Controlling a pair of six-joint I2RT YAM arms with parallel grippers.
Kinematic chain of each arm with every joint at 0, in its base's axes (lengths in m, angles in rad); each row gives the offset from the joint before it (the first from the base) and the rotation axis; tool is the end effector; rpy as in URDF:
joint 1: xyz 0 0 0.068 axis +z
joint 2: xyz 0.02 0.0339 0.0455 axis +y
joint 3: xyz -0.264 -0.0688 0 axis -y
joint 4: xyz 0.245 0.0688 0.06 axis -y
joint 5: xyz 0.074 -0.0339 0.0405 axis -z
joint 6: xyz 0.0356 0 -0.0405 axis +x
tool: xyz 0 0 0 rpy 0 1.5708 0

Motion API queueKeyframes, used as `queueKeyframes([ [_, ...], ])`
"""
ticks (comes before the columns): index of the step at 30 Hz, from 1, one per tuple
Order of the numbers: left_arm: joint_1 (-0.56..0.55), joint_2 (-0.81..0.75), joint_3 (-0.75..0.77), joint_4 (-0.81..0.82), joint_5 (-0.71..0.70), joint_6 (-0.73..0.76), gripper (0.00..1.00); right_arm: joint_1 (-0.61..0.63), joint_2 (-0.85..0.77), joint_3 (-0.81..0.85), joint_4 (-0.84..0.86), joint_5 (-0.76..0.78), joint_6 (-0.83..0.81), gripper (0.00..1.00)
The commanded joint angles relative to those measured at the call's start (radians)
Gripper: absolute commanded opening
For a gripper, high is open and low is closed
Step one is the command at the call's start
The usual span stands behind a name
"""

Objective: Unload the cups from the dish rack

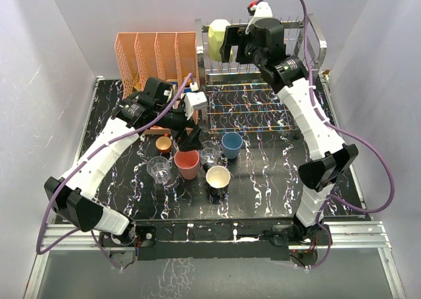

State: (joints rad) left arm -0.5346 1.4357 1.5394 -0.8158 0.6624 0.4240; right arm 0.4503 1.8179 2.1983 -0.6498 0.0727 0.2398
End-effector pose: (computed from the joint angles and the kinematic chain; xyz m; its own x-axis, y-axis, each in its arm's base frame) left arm 0.2463 -0.1713 0.3934 -0.1824 0.4850 -0.8553 0.9626 0.2653 -0.0548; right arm 0.3571 0.1697 0.4870 -0.3209 0.1080 -0.9409 -0.3035 0.9294 0.2102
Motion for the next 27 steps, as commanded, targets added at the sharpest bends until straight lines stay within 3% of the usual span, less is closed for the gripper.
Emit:
queueKeyframes([
  [1,-0.001,-0.053,-0.044,0.056,0.029,-0.036,0.95,-0.001,0.024,0.070,-0.009,0.057,-0.070,0.98],
  [5,-0.001,-0.063,-0.103,0.132,0.040,-0.091,0.92,0.001,0.041,0.055,0.023,0.013,-0.086,0.95],
  [10,-0.002,-0.087,-0.099,0.125,0.032,-0.088,0.89,0.002,0.067,0.057,0.046,-0.025,-0.115,0.84],
  [22,-0.001,-0.098,-0.102,0.131,0.019,-0.094,0.86,0.005,0.097,0.069,0.088,-0.086,-0.146,0.30],
  [27,-0.002,-0.100,-0.101,0.135,0.015,-0.093,0.85,0.005,0.068,0.044,0.113,-0.068,-0.156,0.15],
])
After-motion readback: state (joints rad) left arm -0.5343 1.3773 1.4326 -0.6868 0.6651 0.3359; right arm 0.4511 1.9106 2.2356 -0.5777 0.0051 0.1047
